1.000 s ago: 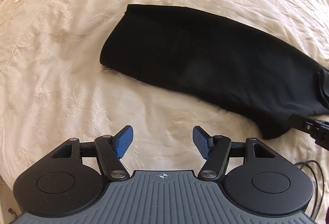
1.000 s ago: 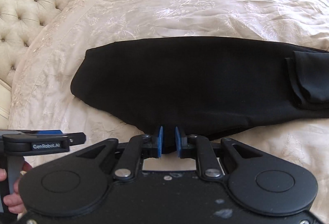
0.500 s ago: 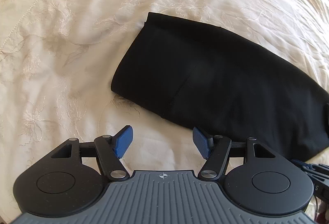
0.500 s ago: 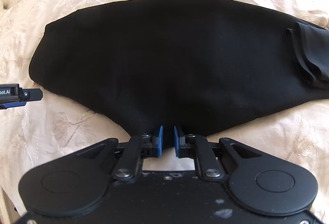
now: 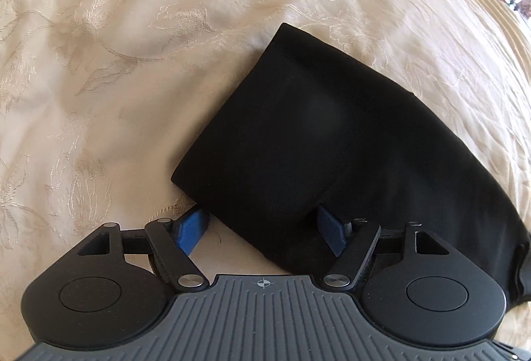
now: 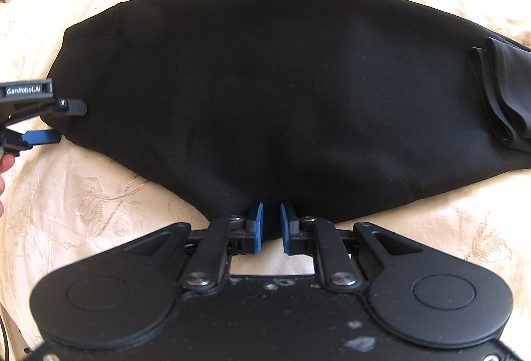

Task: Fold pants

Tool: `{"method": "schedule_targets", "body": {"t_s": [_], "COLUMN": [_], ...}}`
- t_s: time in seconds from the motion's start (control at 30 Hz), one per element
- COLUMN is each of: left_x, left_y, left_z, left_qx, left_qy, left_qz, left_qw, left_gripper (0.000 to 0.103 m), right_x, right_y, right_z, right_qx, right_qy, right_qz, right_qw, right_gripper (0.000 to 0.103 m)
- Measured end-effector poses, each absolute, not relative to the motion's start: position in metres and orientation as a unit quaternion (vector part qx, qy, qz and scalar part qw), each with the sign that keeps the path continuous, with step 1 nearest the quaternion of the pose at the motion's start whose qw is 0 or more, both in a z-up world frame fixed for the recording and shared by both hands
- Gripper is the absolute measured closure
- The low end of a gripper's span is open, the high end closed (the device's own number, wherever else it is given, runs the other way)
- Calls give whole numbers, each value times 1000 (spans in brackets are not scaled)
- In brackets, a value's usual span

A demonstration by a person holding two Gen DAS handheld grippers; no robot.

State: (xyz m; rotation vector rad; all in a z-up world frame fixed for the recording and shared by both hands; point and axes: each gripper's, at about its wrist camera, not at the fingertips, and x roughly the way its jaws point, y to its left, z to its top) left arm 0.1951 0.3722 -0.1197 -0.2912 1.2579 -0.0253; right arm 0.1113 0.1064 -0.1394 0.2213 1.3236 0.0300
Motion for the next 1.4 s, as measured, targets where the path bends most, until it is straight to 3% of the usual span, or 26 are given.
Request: {"method": "schedule_targets", "body": {"t_s": [0.27,0.4,0.5,0.57,0.67,0.83,1.03,1.2,1.4], "left_x": [199,205,208,201,196,174,165,155,127], "left_y": [384,381,379,381,378,359,318,268,196], "left_z": [-135,-137,-129,-119,-100,-49,12,36,58], "left_qx": [-217,-223,-210,-207,-191,-132,-114,-83,-37], "left_qy": [572,587,596,587,570,520,468,437,403], "left_qz": [-6,11,33,32,12,-33,-86,-123,-149], "left_qw": [791,778,775,782,799,844,872,887,902], "left_gripper": [7,4,25,63,83,93,94,94,94], "right_x": [116,117,117,117,116,114,105,114,99], "right_y": [110,109,109,109,108,103,104,95,51], "right_z": [-139,-138,-138,-138,-138,-128,-128,-145,-128], "right_qx": [100,99,102,102,103,115,116,121,176], "right_qy": [617,617,616,616,616,608,595,606,576], "right_qz": [13,16,16,16,16,5,7,27,49], "right_qw": [781,780,781,781,781,786,795,786,797], "right_gripper": [89,89,89,89,89,89,87,90,89]}}
